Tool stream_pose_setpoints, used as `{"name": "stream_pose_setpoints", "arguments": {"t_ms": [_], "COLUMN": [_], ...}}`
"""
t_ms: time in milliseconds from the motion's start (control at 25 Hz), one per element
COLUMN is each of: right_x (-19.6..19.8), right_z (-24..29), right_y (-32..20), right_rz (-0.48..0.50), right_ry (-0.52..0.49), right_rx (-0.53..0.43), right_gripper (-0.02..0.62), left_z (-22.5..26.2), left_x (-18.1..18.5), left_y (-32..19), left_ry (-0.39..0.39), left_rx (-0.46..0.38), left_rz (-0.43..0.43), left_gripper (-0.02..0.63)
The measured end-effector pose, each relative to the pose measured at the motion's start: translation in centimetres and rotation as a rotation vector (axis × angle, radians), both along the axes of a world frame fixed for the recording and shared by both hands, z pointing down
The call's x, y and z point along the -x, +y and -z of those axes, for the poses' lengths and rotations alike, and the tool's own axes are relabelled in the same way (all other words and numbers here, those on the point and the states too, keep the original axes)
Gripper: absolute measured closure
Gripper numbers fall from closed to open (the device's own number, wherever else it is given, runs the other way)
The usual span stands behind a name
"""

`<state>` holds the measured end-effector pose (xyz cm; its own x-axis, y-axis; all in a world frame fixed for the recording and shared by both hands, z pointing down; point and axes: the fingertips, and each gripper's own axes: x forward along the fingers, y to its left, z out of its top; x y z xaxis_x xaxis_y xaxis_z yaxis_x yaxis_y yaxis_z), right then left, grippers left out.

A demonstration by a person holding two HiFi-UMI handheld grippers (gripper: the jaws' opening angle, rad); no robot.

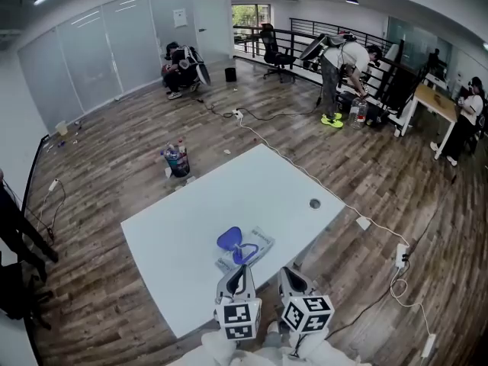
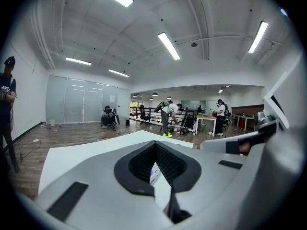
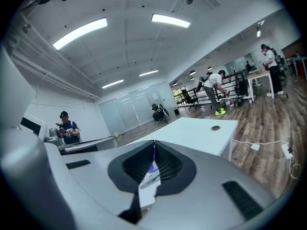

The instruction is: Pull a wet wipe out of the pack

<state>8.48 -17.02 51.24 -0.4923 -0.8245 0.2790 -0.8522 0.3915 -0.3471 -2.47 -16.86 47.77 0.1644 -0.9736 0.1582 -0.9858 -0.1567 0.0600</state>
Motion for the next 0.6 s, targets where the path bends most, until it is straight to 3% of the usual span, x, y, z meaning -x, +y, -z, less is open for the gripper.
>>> {"name": "stream_pose_setpoints", "arguments": {"t_ms": [600], "right_x": [-1.6], "right_z": [0.0], "right_y": [-6.5], "right_rz": [0.092], "right_ry": [-0.004], "right_rx": [0.009], "right_gripper": [0.586], "left_z": [-0.3], "left_x": [-2.4], "left_y": [-5.8], "left_ry": [-0.003], "left_rx": [0.017], "left_rz": [0.071], "left_gripper": [0.606]}}
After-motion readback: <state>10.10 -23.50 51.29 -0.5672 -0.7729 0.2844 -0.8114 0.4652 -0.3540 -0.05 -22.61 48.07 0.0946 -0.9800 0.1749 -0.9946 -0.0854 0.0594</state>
